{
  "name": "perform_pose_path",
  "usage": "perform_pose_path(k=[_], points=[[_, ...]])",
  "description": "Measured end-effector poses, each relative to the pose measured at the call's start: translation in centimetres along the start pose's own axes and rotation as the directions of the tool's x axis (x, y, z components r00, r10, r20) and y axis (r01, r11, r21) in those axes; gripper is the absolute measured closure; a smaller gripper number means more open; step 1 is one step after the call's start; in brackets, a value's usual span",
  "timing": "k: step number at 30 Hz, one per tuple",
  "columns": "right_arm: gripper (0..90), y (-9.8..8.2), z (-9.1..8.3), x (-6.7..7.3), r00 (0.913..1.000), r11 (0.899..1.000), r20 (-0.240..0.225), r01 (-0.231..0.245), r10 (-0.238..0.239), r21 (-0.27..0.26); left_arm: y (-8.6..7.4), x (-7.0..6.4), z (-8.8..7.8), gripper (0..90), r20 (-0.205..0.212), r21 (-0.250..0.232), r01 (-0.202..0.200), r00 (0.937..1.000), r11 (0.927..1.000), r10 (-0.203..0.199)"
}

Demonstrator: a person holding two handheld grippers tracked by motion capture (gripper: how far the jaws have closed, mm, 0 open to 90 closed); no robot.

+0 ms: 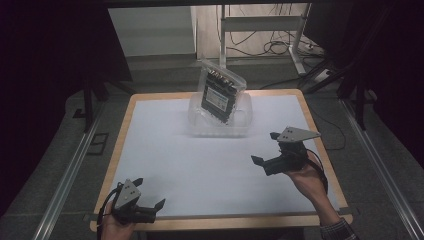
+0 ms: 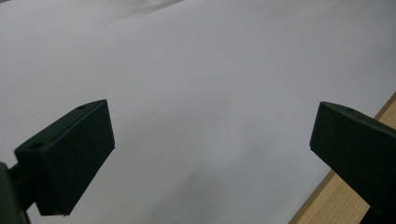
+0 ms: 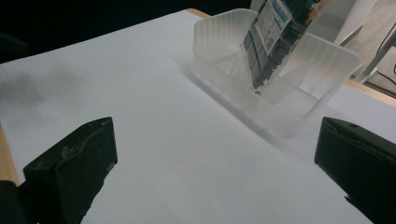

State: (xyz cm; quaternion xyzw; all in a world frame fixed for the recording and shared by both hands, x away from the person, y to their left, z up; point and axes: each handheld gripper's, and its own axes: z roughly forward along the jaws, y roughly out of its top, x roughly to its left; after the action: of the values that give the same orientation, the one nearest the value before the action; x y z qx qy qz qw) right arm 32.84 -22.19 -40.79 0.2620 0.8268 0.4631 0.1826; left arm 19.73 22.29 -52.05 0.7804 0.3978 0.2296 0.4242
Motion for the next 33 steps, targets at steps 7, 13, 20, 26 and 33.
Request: perform_pose_path(k=[7, 13, 20, 26, 33], points=[[0.0, -1.4, -0.8, 0.5, 1.0000, 1.000, 0.002, 0.010, -0.010, 0.011, 0.0, 0.0, 0.0, 0.0, -0.003, 0.000, -0.003, 1.0000, 1.0000, 0.003], [0.0, -2.5, -1.6, 0.7, 0.9998, 1.000, 0.013, 0.013, -0.014, 0.014, 0.0, 0.0, 0.0, 0.0, -0.005, -0.001, -0.005, 1.0000, 1.0000, 0.005], [0.0, -3.6, -2.8, 1.0, 0.9996, 1.000, 0.027, 0.001, -0.001, -0.002, 0.0, -0.1, 0.0, 0.0, -0.006, 0.001, -0.007, 1.0000, 1.0000, 0.007], [0.0, -4.8, -3.9, 1.0, 0.9983, 1.000, 0.052, -0.025, 0.025, -0.004, 0.0, -0.1, 0.0, 0.0, -0.009, 0.000, -0.008, 0.9999, 1.0000, 0.008], [0.5, -6.1, -5.4, 0.8, 0.9935, 0.998, 0.096, -0.060, 0.061, -0.013, 0.0, -0.1, 0.0, 0.0, -0.011, 0.003, -0.008, 0.9999, 1.0000, 0.008]])
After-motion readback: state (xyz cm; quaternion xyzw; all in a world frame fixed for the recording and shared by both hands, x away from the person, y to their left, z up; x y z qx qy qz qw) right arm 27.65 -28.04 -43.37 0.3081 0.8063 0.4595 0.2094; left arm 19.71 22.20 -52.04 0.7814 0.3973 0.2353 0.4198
